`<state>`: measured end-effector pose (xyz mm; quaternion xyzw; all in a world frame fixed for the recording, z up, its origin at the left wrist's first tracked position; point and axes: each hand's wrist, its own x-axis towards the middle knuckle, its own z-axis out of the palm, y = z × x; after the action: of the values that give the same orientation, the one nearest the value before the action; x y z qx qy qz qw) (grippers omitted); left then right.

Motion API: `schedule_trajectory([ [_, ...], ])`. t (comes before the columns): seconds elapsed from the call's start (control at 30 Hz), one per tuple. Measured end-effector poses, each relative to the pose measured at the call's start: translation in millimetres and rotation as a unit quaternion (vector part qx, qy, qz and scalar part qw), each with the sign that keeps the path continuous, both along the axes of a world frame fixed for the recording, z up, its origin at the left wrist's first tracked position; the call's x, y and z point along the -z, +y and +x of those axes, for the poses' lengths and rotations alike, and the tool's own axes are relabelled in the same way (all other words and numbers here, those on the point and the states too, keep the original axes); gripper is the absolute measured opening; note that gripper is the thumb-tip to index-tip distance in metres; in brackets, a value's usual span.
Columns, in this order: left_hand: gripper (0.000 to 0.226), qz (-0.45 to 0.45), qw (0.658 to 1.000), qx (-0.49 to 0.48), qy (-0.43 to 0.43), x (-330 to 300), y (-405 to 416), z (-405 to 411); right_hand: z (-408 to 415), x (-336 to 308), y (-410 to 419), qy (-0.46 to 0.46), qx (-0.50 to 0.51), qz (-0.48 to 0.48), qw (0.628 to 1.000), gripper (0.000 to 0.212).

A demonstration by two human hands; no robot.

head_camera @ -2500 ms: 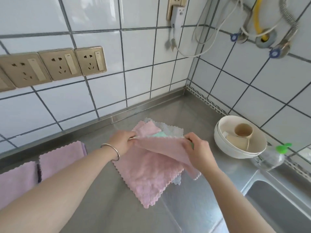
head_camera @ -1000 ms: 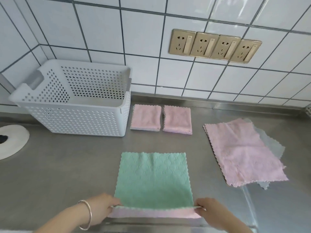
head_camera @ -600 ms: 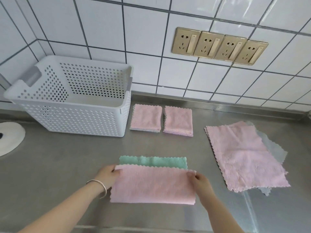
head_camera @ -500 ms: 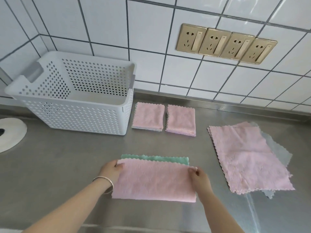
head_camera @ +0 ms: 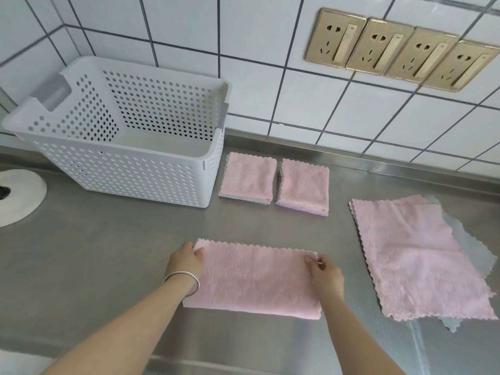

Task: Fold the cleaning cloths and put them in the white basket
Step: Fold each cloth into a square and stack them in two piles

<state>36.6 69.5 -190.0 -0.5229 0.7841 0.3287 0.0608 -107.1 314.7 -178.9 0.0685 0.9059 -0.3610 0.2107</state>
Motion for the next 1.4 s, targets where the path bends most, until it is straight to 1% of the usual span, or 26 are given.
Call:
schedule_trajectory([
  [0.13, 0.029, -0.036, 0.999, 0.028, -0.029, -0.2, 2.8, -1.5, -1.4, 1.0, -4.1, 0.0, 0.015, 0.019, 1.0, 0.019],
  [0.27, 0.025, -0.054, 0.997, 0.03, -0.046, -6.4, 8.4, -0.8, 0.2, -0.6, -6.1, 0.003, 0.021, 0.038, 0.999, 0.025],
  [0.33, 0.026, -0.093, 0.996, 0.0, -0.011, -10.5, 13.5, 3.2, 3.8, -3.4, -5.8, 0.006, 0.026, 0.022, 0.999, 0.027],
  [0.37, 0.033, -0.127, 0.992, -0.007, 0.025, -9.8, 16.3, 6.1, 7.2, -4.9, -4.6, 0.013, 0.026, 0.004, 1.0, 0.029],
  [0.4, 0.044, -0.177, 0.983, 0.015, 0.056, -6.9, 20.2, 7.7, 11.9, -6.9, -1.6, 0.028, 0.023, -0.012, 0.999, 0.033],
  [0.43, 0.051, -0.225, 0.969, 0.065, 0.077, -4.4, 25.5, 9.3, 17.7, -8.6, 2.3, 0.048, 0.019, -0.022, 0.998, 0.037],
  [0.47, 0.054, -0.257, 0.952, 0.138, 0.089, -3.2, 31.9, 10.3, 24.6, -9.3, 6.8, 0.065, 0.016, -0.023, 0.998, 0.04],
  [0.53, 0.053, -0.287, 0.902, 0.312, 0.077, 0.8, 47.7, 8.8, 39.7, -7.8, 16.0, 0.07, 0.017, -0.007, 0.997, 0.043],
  [0.6, 0.055, -0.279, 0.86, 0.425, 0.049, 7.4, 64.2, 4.1, 54.6, -3.6, 22.1, 0.04, 0.018, 0.021, 0.999, 0.048],
  [0.63, 0.057, -0.282, 0.844, 0.455, 0.034, 13.3, 69.4, 2.4, 60.3, -1.5, 22.8, 0.02, 0.021, 0.037, 0.999, 0.051],
  [0.67, 0.06, -0.281, 0.836, 0.471, 0.019, 18.6, 73.1, 1.1, 64.7, -0.1, 22.9, 0.0, 0.026, 0.053, 0.998, 0.053],
  [0.73, 0.07, -0.267, 0.839, 0.473, -0.006, 27.1, 75.7, 0.0, 69.5, 1.0, 21.0, -0.029, 0.025, 0.095, 0.995, 0.05],
  [0.8, 0.078, -0.246, 0.847, 0.47, -0.017, 31.9, 75.4, -0.8, 69.9, -1.4, 19.5, -0.052, 0.007, 0.152, 0.987, 0.041],
  [0.87, 0.082, -0.232, 0.848, 0.477, -0.024, 30.0, 75.7, -1.8, 67.7, -5.5, 18.7, -0.073, -0.011, 0.188, 0.979, 0.032],
  [0.93, 0.083, -0.203, 0.852, 0.48, -0.04, 28.4, 75.2, -3.7, 65.4, -8.1, 19.7, -0.096, -0.032, 0.193, 0.976, 0.021],
  [1.0, 0.084, -0.185, 0.856, 0.48, -0.048, 21.2, 75.4, -6.6, 64.4, -9.5, 21.0, -0.102, -0.045, 0.184, 0.977, 0.021],
  [1.07, 0.087, -0.165, 0.85, 0.496, -0.061, 8.5, 77.3, -12.5, 66.9, -10.1, 21.2, -0.063, -0.032, 0.166, 0.984, 0.015],
  [1.1, 0.086, -0.143, 0.855, 0.495, -0.061, 2.6, 79.2, -15.0, 70.2, -10.9, 19.7, -0.027, -0.018, 0.143, 0.989, 0.009],
  [1.13, 0.08, -0.102, 0.869, 0.481, -0.052, -6.9, 82.5, -17.4, 74.8, -11.7, 16.0, 0.019, -0.004, 0.11, 0.994, 0.009],
  [1.17, 0.069, -0.054, 0.888, 0.455, -0.03, -17.0, 87.1, -21.9, 80.1, -13.4, 11.1, 0.076, 0.0, 0.077, 0.994, 0.014],
  [1.2, 0.056, 0.021, 0.915, 0.403, 0.015, -25.8, 91.1, -26.6, 86.0, -16.0, 5.1, 0.144, -0.009, 0.049, 0.988, 0.019],
  [1.23, 0.043, 0.117, 0.937, 0.324, 0.059, -36.8, 92.4, -29.0, 92.2, -19.7, -3.4, 0.217, -0.037, 0.029, 0.975, 0.022],
  [1.27, 0.036, 0.233, 0.939, 0.239, 0.089, -47.4, 93.4, -33.7, 97.1, -22.0, -11.8, 0.284, -0.076, 0.02, 0.956, 0.021],
  [1.3, 0.034, 0.32, 0.924, 0.168, 0.123, -54.7, 93.5, -37.1, 101.3, -24.1, -20.7, 0.343, -0.12, 0.014, 0.931, 0.02],
  [1.33, 0.035, 0.339, 0.92, 0.132, 0.142, -61.4, 89.8, -38.3, 106.3, -25.1, -30.9, 0.391, -0.165, 0.005, 0.905, 0.02],
  [1.4, 0.036, 0.267, 0.948, 0.108, 0.137, -69.5, 77.5, -37.2, 116.5, -28.1, -49.9, 0.447, -0.237, -0.024, 0.862, 0.02],
])
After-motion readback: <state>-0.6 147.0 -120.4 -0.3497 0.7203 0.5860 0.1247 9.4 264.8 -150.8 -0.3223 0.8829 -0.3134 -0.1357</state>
